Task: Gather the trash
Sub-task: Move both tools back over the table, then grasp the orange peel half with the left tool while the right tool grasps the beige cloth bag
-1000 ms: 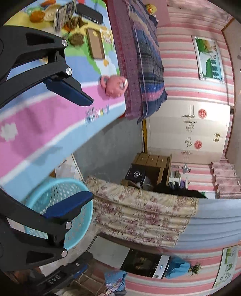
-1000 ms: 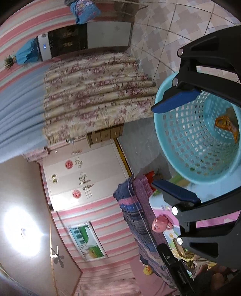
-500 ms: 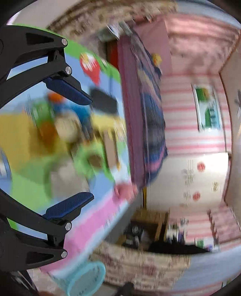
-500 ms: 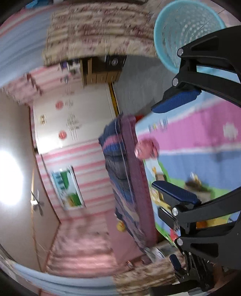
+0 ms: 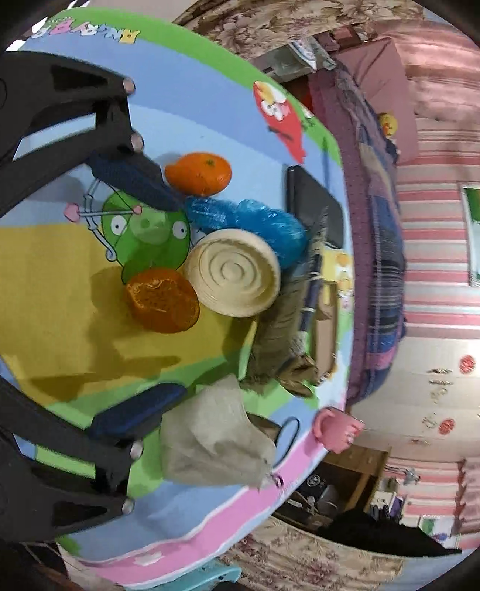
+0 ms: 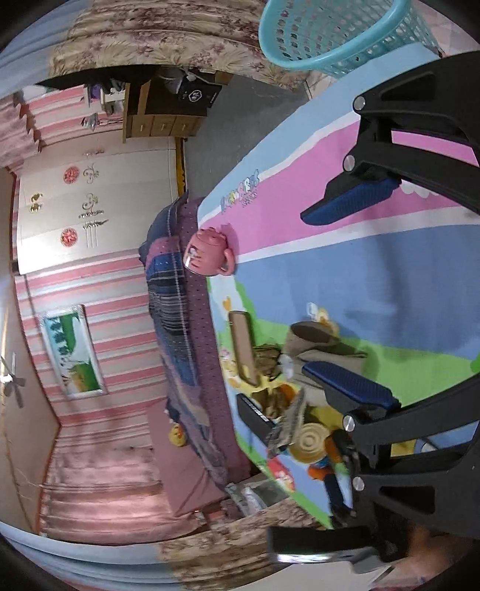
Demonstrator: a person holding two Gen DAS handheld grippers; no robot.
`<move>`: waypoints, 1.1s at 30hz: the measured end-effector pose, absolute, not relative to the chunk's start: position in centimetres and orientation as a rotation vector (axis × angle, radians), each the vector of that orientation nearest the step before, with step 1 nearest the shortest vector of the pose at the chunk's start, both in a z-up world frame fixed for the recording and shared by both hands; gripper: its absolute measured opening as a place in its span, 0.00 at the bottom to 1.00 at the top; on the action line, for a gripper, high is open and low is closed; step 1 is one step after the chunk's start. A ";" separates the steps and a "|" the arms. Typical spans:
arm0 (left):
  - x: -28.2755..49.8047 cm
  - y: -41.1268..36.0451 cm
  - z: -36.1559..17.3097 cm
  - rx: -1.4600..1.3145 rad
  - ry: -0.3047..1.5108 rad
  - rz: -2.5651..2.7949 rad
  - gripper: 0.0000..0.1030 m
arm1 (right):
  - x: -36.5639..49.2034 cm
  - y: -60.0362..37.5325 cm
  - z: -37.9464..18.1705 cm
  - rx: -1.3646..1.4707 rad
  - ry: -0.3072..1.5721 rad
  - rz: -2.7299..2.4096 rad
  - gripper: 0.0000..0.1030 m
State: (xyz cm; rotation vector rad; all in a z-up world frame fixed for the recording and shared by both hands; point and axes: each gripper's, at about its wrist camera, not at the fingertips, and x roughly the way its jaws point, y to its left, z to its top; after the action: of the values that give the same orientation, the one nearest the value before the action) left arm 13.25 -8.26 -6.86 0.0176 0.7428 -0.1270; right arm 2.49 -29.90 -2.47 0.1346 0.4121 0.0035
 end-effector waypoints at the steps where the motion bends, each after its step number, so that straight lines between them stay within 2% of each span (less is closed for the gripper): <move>1: 13.5 -8.2 -7.3 0.015 0.767 -0.147 0.46 | 2.7 -29.8 -2.7 0.130 0.425 0.007 0.73; 2: 13.8 -8.4 -7.7 0.016 0.798 -0.171 0.34 | 3.0 -29.6 -3.0 0.129 0.440 0.015 0.73; 3: 13.7 -8.4 -7.9 0.016 0.797 -0.177 0.31 | 3.6 -29.4 -3.3 0.131 0.457 0.025 0.73; 9: 10.1 -7.1 -6.0 -0.043 0.687 -0.194 0.29 | 7.3 -26.5 -5.1 0.148 0.571 0.124 0.73; 11: 9.4 -6.4 -5.6 -0.049 0.670 -0.185 0.29 | 8.8 -25.2 -6.2 0.149 0.617 0.142 0.69; 12: 9.3 -5.8 -5.5 -0.067 0.665 -0.182 0.30 | 9.6 -24.5 -6.9 0.140 0.651 0.150 0.62; 13: 9.2 -5.5 -5.4 -0.076 0.664 -0.178 0.30 | 10.2 -23.8 -7.6 0.129 0.681 0.161 0.18; 14: 9.2 -5.0 -5.4 -0.090 0.663 -0.167 0.30 | 10.5 -23.3 -8.0 0.105 0.708 0.161 0.05; 23: 8.1 -3.8 -3.9 -0.143 0.592 -0.171 0.30 | 2.6 -26.0 -2.8 0.089 0.454 0.178 0.04; 33: 6.9 -6.9 -2.3 -0.095 0.536 -0.257 0.30 | 1.0 -31.8 -0.2 0.173 0.354 0.044 0.04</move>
State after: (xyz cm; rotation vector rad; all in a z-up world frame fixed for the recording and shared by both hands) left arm 6.90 -6.91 -2.33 -0.0945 0.5358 -0.2570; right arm 1.03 -31.76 -0.24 0.1727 0.3542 0.0444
